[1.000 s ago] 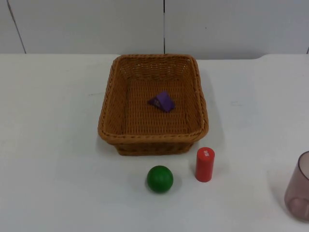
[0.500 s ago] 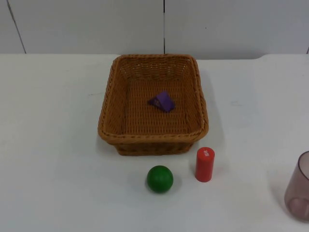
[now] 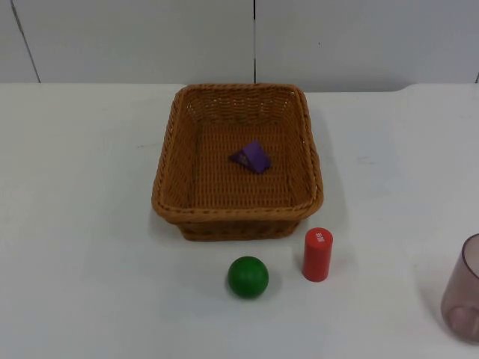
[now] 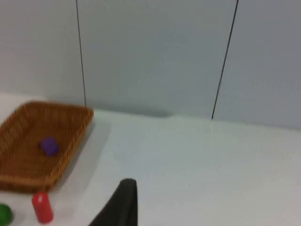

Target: Pick up the basket with the left hand and place the triangular block into the basket with the right hand.

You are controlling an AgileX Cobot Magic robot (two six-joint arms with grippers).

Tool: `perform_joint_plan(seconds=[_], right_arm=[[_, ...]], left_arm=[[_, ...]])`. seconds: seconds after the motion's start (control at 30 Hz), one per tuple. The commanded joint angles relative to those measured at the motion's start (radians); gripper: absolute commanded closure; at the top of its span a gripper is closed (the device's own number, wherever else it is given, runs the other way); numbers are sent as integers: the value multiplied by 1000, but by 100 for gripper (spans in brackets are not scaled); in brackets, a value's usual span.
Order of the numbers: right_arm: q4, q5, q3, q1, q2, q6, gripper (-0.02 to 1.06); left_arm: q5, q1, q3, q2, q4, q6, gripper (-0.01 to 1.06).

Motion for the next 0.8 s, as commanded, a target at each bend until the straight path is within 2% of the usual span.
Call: perform_joint_plan(seconds=[0.0,0.1,0.43,0.47,0.77], right_arm=[[-3,7,35,-1,0,8,-1],[-6,9,96,-1,0,25,-1],[-6,-6,265,-1,0,30,-1],[-7,-29,279,-1,0,31,-1],[-18,-32,283,-1,0,48,-1]], left_arm=[[22,-6,38,1,7,-9,0],[47,-6,105,1,19,-9,0],[49,-6,269,1,35,-11,0],[56,-6,280,1,49,-28,0],[52,-6,280,1,139,-142,0]])
